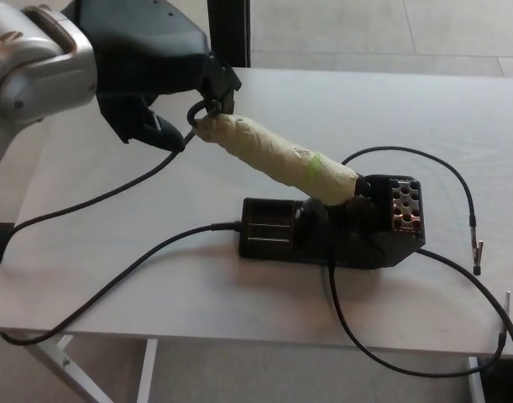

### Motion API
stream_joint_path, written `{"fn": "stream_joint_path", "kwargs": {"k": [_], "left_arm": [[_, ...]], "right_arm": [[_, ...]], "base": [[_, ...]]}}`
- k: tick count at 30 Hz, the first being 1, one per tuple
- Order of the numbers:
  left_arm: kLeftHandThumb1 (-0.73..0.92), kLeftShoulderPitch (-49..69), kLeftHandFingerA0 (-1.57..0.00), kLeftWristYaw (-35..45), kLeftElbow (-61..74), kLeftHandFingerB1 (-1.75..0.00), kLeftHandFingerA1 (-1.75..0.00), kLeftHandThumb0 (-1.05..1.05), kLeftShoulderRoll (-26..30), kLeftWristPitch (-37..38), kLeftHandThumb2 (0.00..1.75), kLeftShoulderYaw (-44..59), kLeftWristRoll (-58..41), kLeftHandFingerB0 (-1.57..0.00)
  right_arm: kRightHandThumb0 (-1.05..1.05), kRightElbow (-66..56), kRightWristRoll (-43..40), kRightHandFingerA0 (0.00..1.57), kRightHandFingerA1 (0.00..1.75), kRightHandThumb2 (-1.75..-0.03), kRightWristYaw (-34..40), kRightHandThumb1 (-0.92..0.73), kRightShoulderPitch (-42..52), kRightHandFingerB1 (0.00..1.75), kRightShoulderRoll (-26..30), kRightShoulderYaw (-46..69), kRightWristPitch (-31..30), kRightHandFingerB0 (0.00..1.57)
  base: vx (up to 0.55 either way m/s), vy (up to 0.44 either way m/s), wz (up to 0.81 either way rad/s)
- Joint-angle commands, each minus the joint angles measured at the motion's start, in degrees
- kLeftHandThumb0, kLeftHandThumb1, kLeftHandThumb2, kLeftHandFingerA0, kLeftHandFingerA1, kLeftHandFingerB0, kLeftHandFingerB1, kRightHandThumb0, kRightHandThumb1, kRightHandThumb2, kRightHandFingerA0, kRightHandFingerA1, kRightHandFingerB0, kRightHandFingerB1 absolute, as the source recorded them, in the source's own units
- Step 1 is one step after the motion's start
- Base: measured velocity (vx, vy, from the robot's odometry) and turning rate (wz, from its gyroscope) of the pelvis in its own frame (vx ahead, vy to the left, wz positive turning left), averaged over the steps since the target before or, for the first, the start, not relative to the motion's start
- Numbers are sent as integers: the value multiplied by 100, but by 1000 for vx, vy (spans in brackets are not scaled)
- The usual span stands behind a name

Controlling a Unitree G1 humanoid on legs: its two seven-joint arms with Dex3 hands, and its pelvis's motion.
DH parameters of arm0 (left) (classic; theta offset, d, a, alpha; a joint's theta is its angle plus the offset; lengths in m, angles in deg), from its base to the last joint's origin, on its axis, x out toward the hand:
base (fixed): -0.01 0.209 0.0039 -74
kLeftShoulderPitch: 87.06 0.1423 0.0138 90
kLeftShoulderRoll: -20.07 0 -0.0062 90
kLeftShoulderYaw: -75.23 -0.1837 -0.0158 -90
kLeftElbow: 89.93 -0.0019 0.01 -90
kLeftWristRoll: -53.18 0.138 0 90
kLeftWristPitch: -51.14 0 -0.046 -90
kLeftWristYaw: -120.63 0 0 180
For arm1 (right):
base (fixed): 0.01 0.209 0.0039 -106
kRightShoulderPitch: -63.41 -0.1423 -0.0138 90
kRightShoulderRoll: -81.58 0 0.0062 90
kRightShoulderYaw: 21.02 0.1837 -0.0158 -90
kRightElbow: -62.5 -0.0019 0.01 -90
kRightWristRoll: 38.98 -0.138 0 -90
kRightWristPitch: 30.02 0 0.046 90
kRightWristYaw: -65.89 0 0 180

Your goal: Use the left hand of the robot to grab the soldering gun kept on the middle of the table and pull it out of its base and keep it on the left side of the base

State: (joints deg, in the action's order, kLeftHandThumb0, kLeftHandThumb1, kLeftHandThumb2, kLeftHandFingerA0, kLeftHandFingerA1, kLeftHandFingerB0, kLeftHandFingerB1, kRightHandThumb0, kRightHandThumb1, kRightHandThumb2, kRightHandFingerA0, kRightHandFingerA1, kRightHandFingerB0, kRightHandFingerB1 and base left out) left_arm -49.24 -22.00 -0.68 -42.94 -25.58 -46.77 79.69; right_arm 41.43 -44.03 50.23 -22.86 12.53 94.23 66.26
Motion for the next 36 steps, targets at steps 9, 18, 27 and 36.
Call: {"fn": "stream_joint_path", "kwargs": {"k": [9,18,27,36], "left_arm": [[63,770,-82,999,675,-63,-110,-39,256,-104,65,759,-276,-73],[69,1125,-79,1199,765,-57,-92,-41,418,-214,64,991,-92,-68],[65,1499,-83,564,856,-65,-93,-47,12,44,62,1426,-100,-69],[66,1234,-86,1820,1164,-73,-123,-51,76,-1343,60,1296,1,-75]], "right_arm": [[-105,59,-77,75,150,-97,-17,-45,-27,160,197,-45,137,0],[-105,79,-118,79,131,-118,-59,-32,-13,112,222,-21,104,22],[-105,39,-78,77,150,-95,-31,-44,-6,161,204,-68,161,0],[-105,56,-131,79,145,-94,-59,-44,-76,159,222,-23,98,0]], "base": [[0,0,0],[0,0,0],[0,0,0],[0,0,0]]}}
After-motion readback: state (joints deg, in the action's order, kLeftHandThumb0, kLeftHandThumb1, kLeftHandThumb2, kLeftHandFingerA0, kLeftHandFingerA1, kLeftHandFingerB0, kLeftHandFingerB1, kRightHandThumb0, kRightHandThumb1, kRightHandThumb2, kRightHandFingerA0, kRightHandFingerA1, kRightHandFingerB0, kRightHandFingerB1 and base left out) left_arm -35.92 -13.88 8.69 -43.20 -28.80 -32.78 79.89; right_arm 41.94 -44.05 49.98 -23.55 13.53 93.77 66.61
